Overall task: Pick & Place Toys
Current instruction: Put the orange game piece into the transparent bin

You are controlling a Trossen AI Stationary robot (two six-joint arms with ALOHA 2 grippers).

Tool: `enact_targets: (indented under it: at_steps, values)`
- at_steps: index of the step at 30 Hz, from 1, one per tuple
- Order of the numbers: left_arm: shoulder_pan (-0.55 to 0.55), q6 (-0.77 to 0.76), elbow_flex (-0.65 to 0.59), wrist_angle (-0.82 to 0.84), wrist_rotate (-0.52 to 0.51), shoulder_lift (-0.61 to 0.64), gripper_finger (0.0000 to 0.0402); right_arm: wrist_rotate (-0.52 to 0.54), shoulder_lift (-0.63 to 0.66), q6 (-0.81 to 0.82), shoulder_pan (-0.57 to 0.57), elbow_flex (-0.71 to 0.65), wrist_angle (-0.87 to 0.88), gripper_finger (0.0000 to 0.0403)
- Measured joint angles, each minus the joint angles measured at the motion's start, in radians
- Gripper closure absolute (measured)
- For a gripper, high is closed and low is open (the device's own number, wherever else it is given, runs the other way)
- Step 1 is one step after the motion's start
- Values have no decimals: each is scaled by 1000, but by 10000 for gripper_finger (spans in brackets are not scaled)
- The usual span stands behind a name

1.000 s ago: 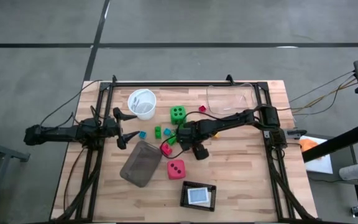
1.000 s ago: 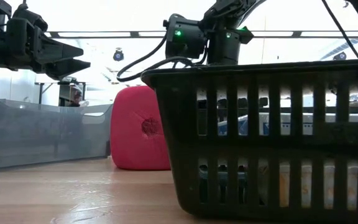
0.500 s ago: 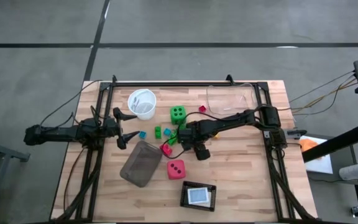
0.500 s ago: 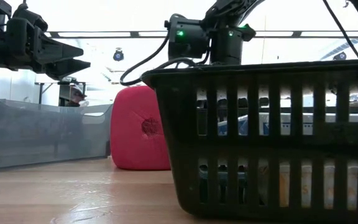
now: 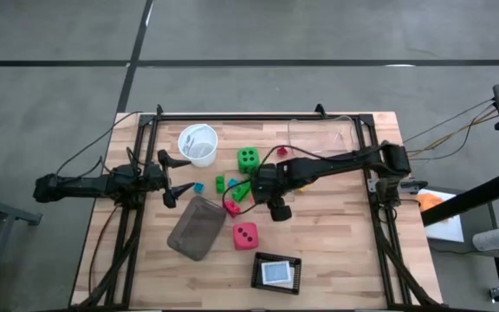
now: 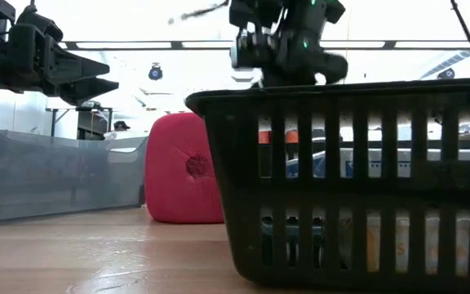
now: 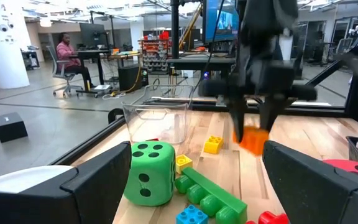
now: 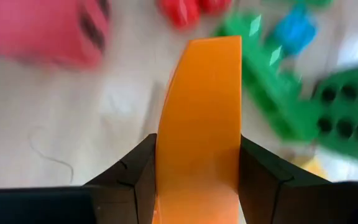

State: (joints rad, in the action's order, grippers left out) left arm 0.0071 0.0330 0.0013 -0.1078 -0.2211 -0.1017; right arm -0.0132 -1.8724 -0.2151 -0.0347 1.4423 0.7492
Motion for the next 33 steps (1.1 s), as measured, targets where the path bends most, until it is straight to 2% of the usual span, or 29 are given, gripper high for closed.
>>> enact_targets:
  at_steps: [7, 16, 23, 28, 33]
  values:
    - [0, 0, 0, 0, 2, 0, 39, -91, 156, 15, -3, -151, -306, 242]
    - [0, 0, 0, -7, 4, 0, 39, -123, 336, 81, -3, -562, -1030, 242]
    - [0, 0, 0, -7, 4, 1, 39, -65, 336, 116, -3, -807, -1512, 242]
    - [0, -1, 0, -7, 4, 1, 39, 17, 330, 131, -3, -924, -1711, 242]
    - [0, -1, 0, -7, 4, 2, 39, 36, 344, 142, -3, -1003, -1851, 242]
